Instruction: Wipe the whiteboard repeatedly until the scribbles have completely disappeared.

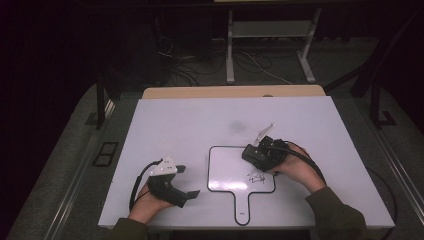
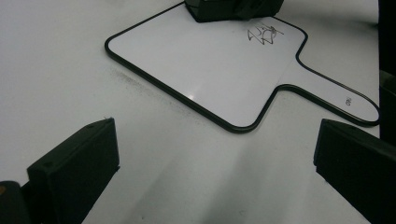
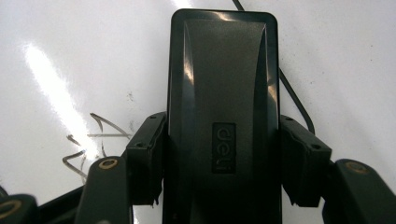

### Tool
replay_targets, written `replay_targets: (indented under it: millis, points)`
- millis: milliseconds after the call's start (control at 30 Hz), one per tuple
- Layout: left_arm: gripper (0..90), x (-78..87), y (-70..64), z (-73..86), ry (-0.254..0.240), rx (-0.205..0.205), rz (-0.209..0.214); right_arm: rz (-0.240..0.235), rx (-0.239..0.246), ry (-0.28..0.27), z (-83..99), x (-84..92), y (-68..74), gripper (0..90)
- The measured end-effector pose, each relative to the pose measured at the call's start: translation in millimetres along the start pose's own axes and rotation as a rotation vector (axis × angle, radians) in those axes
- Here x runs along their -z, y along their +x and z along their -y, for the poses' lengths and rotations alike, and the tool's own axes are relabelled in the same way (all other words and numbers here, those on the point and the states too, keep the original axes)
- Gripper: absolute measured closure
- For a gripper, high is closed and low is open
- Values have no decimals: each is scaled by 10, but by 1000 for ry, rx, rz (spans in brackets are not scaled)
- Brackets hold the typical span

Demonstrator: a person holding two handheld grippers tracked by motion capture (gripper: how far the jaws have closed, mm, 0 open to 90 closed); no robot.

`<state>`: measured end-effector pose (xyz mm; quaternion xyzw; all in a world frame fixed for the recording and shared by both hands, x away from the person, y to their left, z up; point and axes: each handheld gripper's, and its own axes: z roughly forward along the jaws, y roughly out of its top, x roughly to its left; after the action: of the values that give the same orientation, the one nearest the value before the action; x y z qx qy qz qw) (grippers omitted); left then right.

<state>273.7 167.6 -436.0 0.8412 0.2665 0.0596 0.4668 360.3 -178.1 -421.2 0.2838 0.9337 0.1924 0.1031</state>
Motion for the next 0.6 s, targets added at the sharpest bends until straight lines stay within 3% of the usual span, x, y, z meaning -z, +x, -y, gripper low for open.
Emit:
replay_targets:
  millis: [600]
  points:
    - [0, -2, -5, -1, 1, 0, -2, -60, 94, 7, 134, 118, 467, 386]
